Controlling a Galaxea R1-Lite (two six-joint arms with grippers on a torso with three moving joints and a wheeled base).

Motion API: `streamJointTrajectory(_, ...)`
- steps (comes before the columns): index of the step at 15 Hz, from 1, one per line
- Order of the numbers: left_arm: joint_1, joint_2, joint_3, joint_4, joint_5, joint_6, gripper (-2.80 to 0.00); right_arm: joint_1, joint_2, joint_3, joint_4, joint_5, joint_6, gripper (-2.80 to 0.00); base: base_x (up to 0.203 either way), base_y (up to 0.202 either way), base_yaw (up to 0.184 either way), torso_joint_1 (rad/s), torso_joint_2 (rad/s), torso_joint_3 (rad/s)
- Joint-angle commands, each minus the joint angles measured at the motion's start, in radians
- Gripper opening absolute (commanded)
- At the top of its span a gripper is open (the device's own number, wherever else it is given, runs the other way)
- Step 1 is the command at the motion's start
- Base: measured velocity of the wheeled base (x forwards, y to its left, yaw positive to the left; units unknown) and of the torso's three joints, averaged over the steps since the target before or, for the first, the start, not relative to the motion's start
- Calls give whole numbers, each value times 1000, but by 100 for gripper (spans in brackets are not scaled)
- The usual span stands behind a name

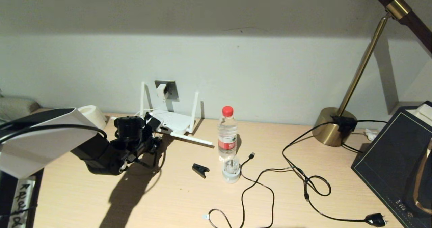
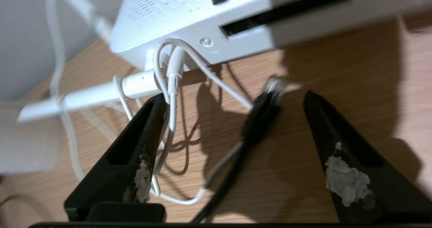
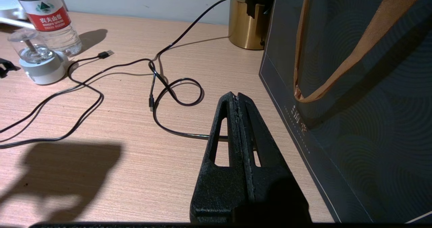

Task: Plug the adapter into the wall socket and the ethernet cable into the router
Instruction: Hand it to the other hand

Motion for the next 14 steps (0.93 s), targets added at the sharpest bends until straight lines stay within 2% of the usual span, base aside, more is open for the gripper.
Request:
streamJointTrajectory(1,0,-15,16,5,-81,-41,0,0,0,9,-1,0,-1,-280,0,0,0,0,0,0)
streamJointTrajectory(4,-7,-1,4,9,-151,-124,0,0,0,9,-1,0,-1,-280,0,0,0,0,0,0)
streamJointTrajectory(8,-20,-40,27,17,-268,-309,0,0,0,9,-1,0,-1,-280,0,0,0,0,0,0)
streamJointTrajectory(13,-17,-178,47,134,-394,-640,0,0,0,9,-1,0,-1,-280,0,0,0,0,0,0)
streamJointTrajectory(14,-17,-210,48,159,-408,-691,0,0,0,9,-1,0,-1,-280,0,0,0,0,0,0)
